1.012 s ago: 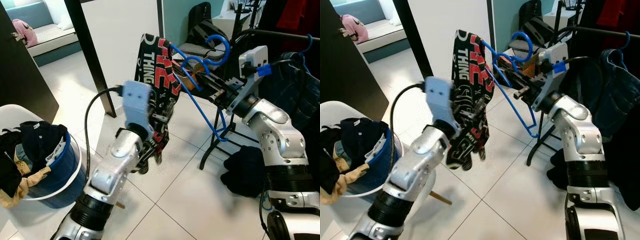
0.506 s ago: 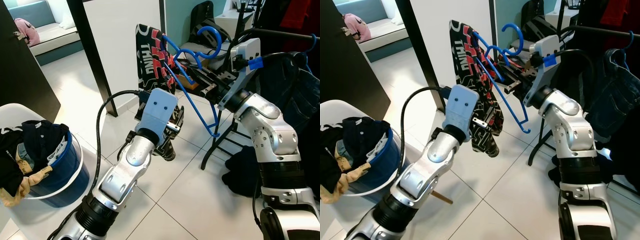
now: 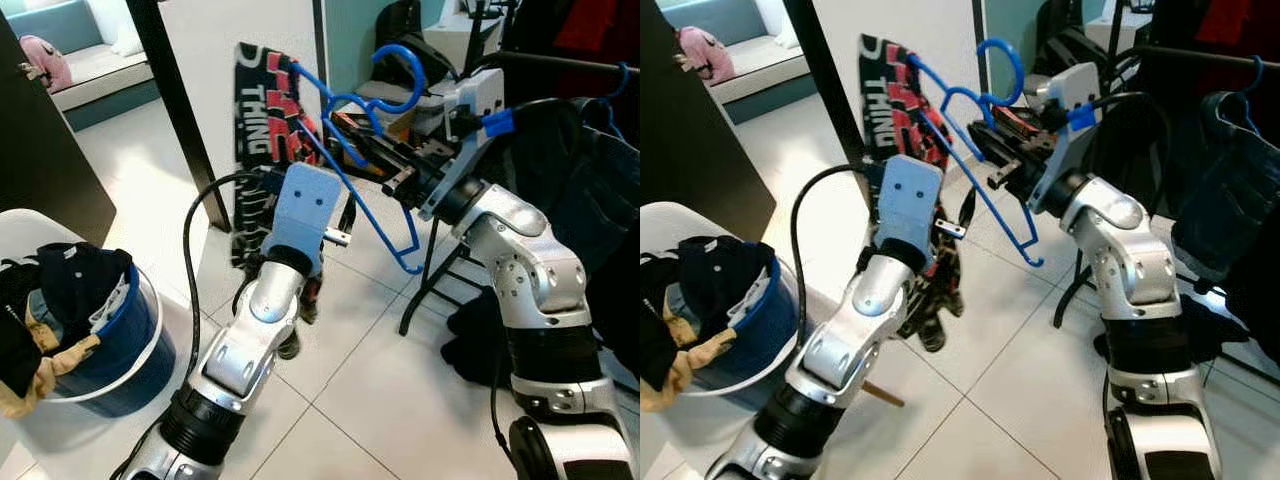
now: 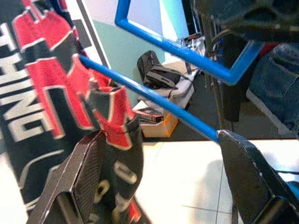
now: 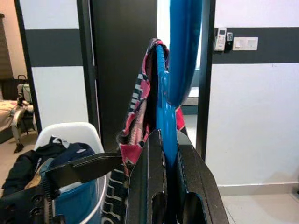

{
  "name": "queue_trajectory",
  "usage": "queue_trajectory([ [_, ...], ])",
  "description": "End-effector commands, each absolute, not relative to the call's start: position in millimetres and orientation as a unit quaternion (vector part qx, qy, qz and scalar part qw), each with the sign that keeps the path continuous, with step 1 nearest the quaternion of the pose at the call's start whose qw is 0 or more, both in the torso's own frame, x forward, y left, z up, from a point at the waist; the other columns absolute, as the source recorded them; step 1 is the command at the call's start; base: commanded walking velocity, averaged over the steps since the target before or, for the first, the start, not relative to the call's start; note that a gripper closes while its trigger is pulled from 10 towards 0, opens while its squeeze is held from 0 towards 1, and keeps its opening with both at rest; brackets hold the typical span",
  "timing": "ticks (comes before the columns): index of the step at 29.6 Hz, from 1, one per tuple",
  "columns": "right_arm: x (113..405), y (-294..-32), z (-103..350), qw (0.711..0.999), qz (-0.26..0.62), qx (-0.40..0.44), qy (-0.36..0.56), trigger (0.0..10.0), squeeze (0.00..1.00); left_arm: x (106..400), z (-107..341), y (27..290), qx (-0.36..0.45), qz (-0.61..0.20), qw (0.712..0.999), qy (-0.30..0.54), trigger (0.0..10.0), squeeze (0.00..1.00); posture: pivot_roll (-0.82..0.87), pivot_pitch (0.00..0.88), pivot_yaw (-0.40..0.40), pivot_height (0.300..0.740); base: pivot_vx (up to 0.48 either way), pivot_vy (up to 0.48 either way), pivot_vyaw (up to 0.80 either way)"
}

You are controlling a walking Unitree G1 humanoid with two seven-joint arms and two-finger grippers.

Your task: Hang hanger

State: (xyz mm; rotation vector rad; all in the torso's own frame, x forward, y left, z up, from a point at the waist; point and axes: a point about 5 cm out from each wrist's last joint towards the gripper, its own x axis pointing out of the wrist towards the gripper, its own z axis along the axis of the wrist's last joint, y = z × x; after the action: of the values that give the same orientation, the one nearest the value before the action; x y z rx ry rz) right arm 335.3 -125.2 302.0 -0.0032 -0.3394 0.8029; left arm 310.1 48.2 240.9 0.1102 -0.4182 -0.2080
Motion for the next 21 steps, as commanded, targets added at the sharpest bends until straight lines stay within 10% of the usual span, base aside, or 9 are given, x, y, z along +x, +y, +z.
queue_trajectory([
  [1,328,-115,314,0.892,0.409,0.000,-0.193,10.0,0.00,313,243,53,0.047,-0.086,0.973,-0.210,10.0,0.00,-0.07,0.000,0.085,0.740,0.000,0.000,0.00],
  [3,328,-115,314,0.892,0.409,0.000,-0.193,10.0,0.00,313,243,53,0.047,-0.086,0.973,-0.210,10.0,0.00,-0.07,0.000,0.085,0.740,0.000,0.000,0.00],
  [4,327,-114,315,0.891,0.412,0.001,-0.193,10.0,0.00,314,244,54,0.049,-0.080,0.973,-0.213,0.0,0.00,-0.07,0.000,0.085,0.740,0.000,0.000,0.00],
  [21,310,-107,326,0.871,0.448,0.001,-0.203,10.0,0.00,326,241,85,0.088,-0.017,0.973,-0.213,0.0,0.00,-0.09,0.000,0.089,0.740,0.000,0.000,0.00],
])
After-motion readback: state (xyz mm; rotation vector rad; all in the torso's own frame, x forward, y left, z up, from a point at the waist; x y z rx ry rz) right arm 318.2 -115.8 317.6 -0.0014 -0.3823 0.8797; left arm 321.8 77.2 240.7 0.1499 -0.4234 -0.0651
